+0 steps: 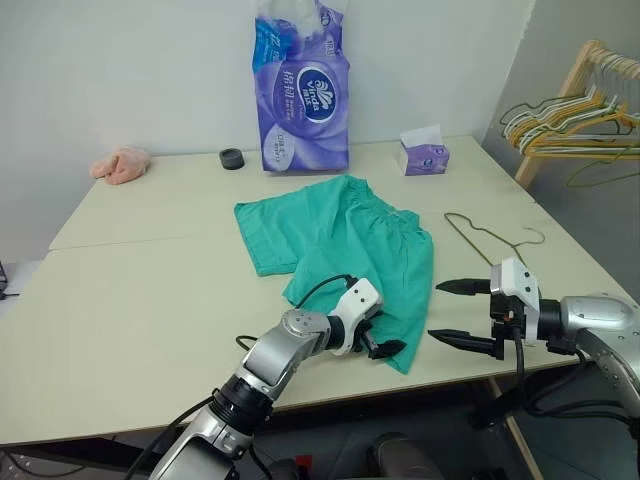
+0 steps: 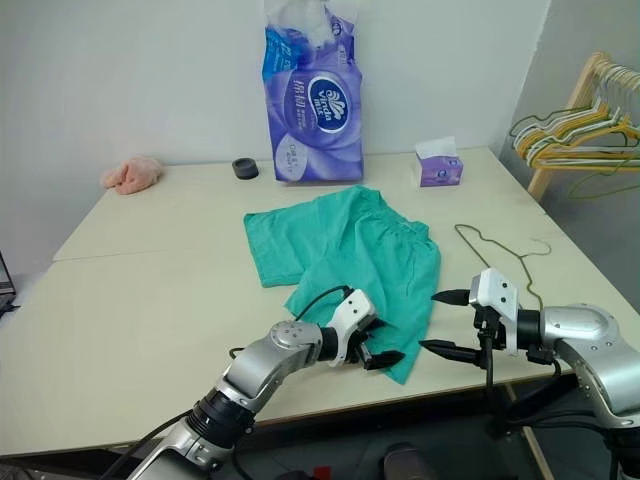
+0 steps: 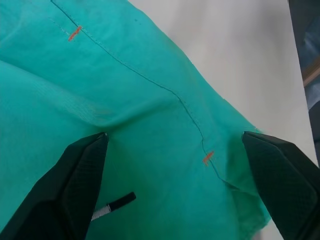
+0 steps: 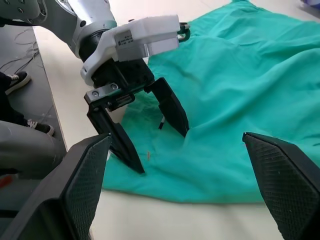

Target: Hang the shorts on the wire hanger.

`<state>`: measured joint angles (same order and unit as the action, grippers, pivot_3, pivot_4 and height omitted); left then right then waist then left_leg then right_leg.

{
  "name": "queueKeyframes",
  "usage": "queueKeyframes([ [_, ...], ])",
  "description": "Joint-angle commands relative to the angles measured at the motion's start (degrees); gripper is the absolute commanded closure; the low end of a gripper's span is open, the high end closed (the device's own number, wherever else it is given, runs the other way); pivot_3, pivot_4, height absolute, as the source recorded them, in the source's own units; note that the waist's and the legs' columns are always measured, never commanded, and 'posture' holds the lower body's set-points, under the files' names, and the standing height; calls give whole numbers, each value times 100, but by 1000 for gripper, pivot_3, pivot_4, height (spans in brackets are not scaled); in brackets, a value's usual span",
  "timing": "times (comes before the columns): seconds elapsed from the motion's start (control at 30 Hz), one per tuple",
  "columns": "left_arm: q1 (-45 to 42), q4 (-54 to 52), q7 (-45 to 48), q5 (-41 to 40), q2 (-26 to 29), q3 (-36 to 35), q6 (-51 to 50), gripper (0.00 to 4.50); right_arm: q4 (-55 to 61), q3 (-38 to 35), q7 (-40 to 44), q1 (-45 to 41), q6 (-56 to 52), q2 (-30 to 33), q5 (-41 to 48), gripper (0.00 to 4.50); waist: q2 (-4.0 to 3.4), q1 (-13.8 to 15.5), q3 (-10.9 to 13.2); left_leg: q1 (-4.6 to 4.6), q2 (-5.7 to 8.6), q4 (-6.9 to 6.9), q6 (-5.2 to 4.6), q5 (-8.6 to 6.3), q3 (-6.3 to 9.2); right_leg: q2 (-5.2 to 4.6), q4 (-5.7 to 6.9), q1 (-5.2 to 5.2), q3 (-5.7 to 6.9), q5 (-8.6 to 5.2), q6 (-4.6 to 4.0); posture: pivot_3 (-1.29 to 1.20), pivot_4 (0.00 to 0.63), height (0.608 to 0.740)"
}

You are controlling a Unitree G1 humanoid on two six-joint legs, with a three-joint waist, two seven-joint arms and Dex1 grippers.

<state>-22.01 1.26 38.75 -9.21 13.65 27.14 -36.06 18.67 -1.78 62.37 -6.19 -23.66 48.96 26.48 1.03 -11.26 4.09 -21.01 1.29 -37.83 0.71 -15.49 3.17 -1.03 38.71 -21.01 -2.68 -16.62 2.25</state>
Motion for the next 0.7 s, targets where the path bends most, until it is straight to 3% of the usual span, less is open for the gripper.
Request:
queueKeyframes([
  [0.03, 155, 117, -24, 159, 126, -27, 74, 1462, 30, -42, 27, -149, 151, 0, -42, 0, 0, -1, 0, 0, 0, 0, 0, 0, 2, 0, 0, 0, 0, 0, 0, -286, 24, 740],
  [0.2, 362, -92, -1, 199, 349, -162, 190, 2916, -47, 39, 75, -226, 271, -4, -132, 0, -2, -9, -1, 1, -3, 1, 1, 0, 6, -1, 1, 0, -4, 0, 0, -281, 24, 740],
  [0.37, 684, -472, 26, 225, 907, -450, 259, 4390, -382, 245, -14, -429, 762, -60, -614, 0, 0, -11, -1, 2, -5, 1, 1, -1, 11, -4, 0, 1, -5, 0, 0, -275, 27, 740],
  [0.7, 1269, -1071, 303, -95, 2352, -1915, 350, 4454, -2731, 1297, -874, -1948, 3213, -662, -2882, 0, -6, -95, 4, 9, -17, 9, 4, -3, 6, -11, 15, -13, -5, -2, -5, -225, 24, 740],
])
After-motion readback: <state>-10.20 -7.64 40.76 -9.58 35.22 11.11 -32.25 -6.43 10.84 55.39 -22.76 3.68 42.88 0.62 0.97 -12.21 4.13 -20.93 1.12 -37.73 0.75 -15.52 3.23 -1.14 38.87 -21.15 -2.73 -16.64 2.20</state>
